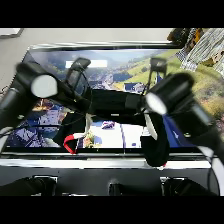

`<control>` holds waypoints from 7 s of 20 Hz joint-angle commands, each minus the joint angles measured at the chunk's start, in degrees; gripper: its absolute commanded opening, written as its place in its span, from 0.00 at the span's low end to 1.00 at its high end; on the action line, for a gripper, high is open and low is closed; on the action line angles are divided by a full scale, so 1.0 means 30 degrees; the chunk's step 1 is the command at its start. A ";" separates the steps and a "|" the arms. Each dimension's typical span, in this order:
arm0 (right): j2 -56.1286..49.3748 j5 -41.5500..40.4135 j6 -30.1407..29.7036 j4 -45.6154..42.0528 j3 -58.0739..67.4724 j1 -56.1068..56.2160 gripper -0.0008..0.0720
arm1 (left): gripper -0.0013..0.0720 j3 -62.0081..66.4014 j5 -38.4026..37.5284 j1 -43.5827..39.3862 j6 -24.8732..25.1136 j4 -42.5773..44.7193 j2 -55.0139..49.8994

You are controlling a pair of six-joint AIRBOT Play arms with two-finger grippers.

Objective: Fold the clothes and pants, and hang the long-sleeved shirts on hangers.

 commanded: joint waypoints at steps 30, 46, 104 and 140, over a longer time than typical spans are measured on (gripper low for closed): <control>0.0248 -0.2973 0.0903 0.2616 -0.7512 0.0277 0.05 | 0.06 -0.7890 0.6368 0.0095 -0.3927 -0.2667 -0.0160; 0.0306 -0.2958 0.3264 0.1166 -0.7584 0.2973 0.05 | 0.83 -0.7898 0.4175 0.5501 -0.2397 -0.1443 0.3191; 0.0306 -0.3024 0.2492 0.1304 -0.7584 0.2965 0.05 | 0.06 -1.6611 1.2247 2.1318 1.2976 -0.3927 0.1872; 0.0306 -0.0117 0.1435 -0.4452 -0.7584 0.2965 0.05 | 0.05 -1.4222 0.3497 0.8998 1.7136 -0.9646 1.6713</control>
